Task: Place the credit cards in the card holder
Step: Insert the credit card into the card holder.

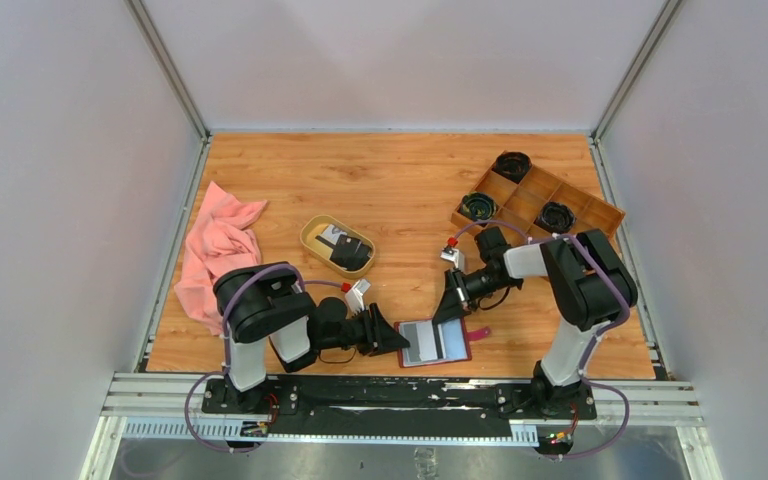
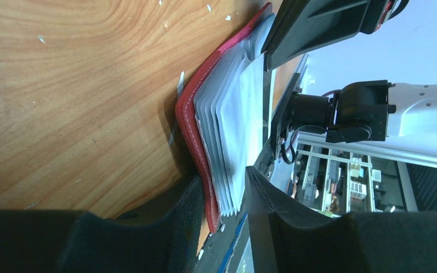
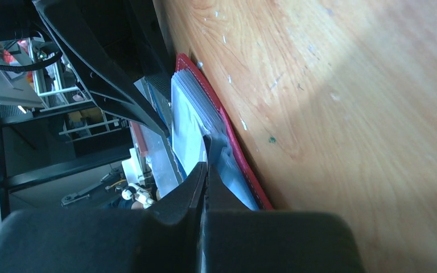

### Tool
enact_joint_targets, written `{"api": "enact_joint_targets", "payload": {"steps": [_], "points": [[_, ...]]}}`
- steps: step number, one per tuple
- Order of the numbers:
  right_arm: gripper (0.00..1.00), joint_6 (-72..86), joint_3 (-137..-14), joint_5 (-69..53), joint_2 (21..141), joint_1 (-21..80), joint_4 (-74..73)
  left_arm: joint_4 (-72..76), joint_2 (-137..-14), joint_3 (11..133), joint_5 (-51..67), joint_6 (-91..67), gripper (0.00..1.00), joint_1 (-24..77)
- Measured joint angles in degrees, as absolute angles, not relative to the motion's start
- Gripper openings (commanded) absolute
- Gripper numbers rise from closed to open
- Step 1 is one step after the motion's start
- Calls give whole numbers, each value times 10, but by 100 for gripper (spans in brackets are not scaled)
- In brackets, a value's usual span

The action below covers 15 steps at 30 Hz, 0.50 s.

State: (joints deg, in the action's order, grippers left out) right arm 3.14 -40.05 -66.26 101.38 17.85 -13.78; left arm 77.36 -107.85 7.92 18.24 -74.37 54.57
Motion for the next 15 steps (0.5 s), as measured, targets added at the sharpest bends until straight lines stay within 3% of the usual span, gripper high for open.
{"api": "enact_joint_targets", "payload": {"steps": [5, 6, 9, 10, 15], "points": [[0, 65, -401, -662, 1017, 202, -105, 778, -1081, 79, 183, -745, 40, 546], [9, 71, -399, -662, 1016, 206, -96, 779, -1082, 79, 183, -746, 40, 546], [13, 81, -397, -659, 1014, 210, -87, 783, -1085, 79, 182, -750, 40, 546], [18, 81, -397, -657, 1012, 210, -87, 786, -1087, 79, 183, -752, 40, 546], [57, 55, -407, -640, 991, 210, -121, 803, -1100, 77, 184, -757, 40, 546]]}}
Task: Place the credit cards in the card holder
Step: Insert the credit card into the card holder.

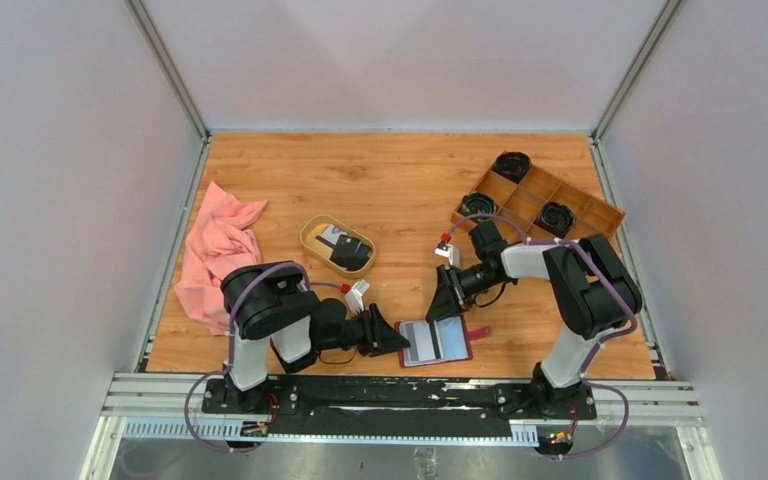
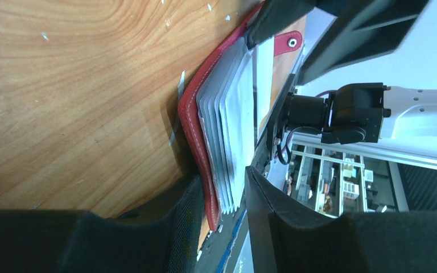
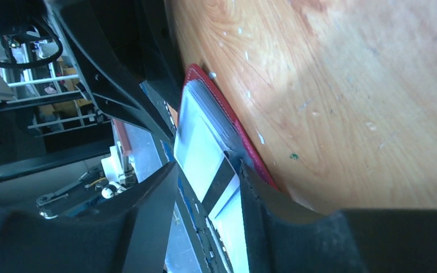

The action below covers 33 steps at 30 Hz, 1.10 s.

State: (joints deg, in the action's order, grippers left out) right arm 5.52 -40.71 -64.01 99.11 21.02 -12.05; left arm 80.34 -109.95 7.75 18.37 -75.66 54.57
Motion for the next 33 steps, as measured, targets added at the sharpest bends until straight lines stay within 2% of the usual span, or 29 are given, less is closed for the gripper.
{"api": "enact_joint_targets", "payload": {"steps": [3, 6, 8, 9, 10, 13, 16, 22, 33], "points": [[70, 18, -433, -629, 978, 211, -156, 817, -1107, 76, 183, -759, 40, 546], [75, -10, -451, -613, 961, 211, -178, 825, -1112, 74, 183, -761, 40, 546], [74, -32, -462, -600, 949, 212, -199, 827, -1113, 74, 183, -762, 40, 546], [70, -41, -466, -595, 945, 213, -207, 829, -1114, 74, 182, -763, 40, 546], [61, -55, -473, -584, 940, 213, -223, 831, -1115, 73, 182, -764, 40, 546], [23, -106, -484, -555, 907, 214, -258, 843, -1120, 67, 180, -767, 39, 546], [2, -160, -483, -533, 848, 226, -289, 856, -1127, 63, 179, -769, 38, 546], [0, -211, -470, -469, 803, 283, -309, 867, -1136, 62, 179, -772, 37, 546], [0, -235, -484, -359, 913, 339, -343, 878, -1150, 60, 178, -794, 36, 546]]}}
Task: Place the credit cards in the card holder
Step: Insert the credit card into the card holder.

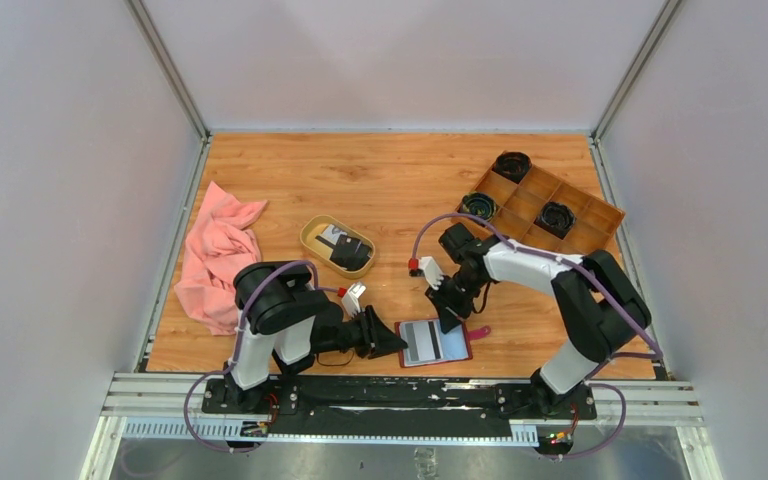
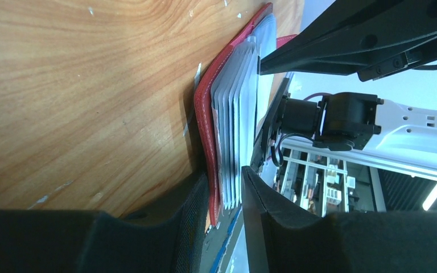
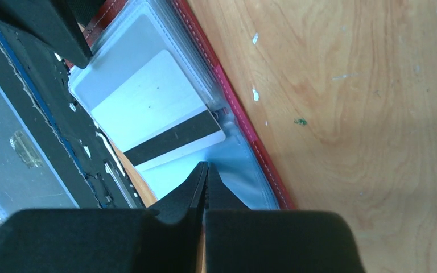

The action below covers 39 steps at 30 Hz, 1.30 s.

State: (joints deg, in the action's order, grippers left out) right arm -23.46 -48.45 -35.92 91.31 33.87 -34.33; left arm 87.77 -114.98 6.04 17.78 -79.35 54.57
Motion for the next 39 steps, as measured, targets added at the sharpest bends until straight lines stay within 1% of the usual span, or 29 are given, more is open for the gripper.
{"api": "enact_joint_targets", "payload": {"steps": [12, 29, 35, 37, 38, 39], "points": [[0, -233, -526, -371, 957, 370, -370, 878, -1153, 61, 179, -802, 35, 546], [0, -199, -552, -485, 1012, 374, -375, 878, -1154, 62, 188, -803, 37, 546], [0, -193, -554, -503, 1016, 374, -375, 879, -1154, 62, 189, -804, 38, 546], [5, -196, -555, -502, 1013, 372, -376, 879, -1154, 62, 188, -805, 39, 546], [13, -201, -555, -493, 1008, 371, -377, 879, -1154, 62, 188, -805, 39, 546], [23, -207, -554, -480, 999, 371, -378, 879, -1154, 61, 188, -806, 39, 546]]}}
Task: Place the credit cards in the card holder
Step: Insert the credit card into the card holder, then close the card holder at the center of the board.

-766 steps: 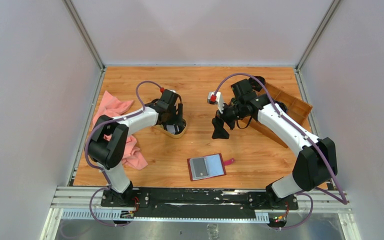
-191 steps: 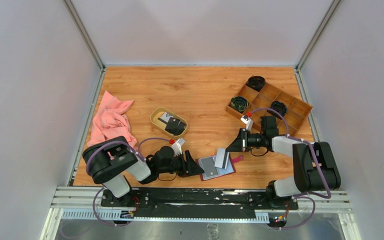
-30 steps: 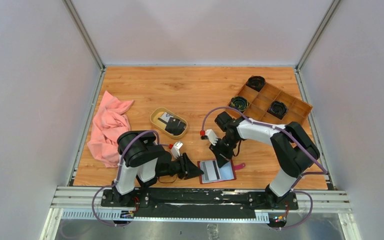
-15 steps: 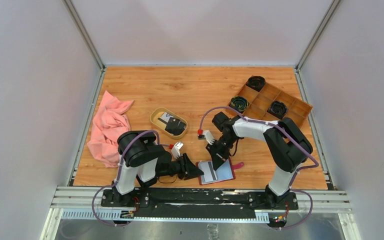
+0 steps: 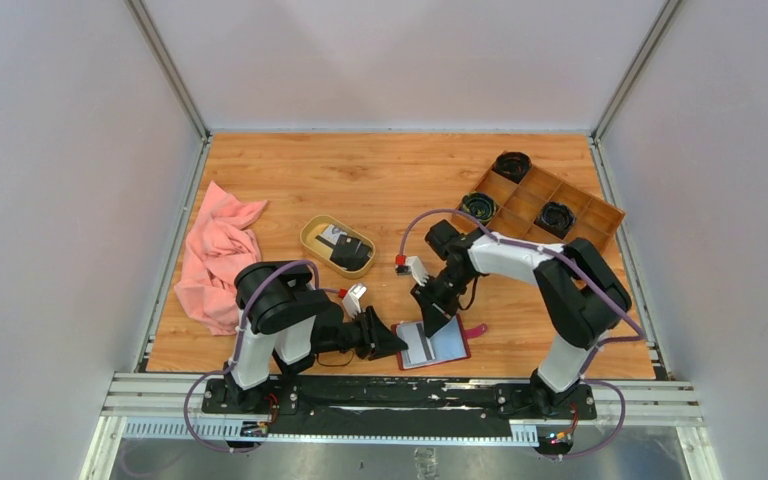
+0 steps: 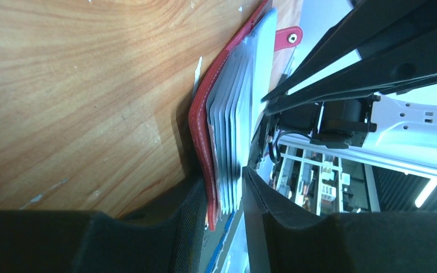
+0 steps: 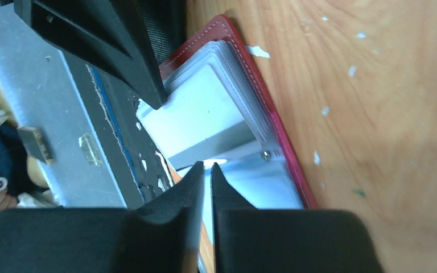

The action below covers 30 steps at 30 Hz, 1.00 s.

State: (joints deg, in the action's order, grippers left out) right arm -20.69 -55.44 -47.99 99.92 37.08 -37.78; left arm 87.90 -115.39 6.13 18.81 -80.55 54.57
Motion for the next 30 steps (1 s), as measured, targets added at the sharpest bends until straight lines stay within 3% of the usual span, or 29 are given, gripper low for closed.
{"api": "enact_joint_targets", "payload": {"steps": [3, 13, 18, 24, 30], "points": [[41, -226, -550, -446, 958, 371, -377, 880, -1154, 61, 188, -806, 39, 546], [43, -237, -551, -446, 995, 371, -395, 881, -1155, 61, 188, -810, 40, 546], [38, -236, -557, -461, 1006, 372, -403, 882, -1156, 61, 188, -813, 40, 545], [24, -235, -567, -486, 1029, 399, -413, 882, -1159, 61, 189, -818, 39, 545], [23, -231, -584, -499, 1037, 425, -420, 882, -1160, 61, 189, -819, 38, 545]]}}
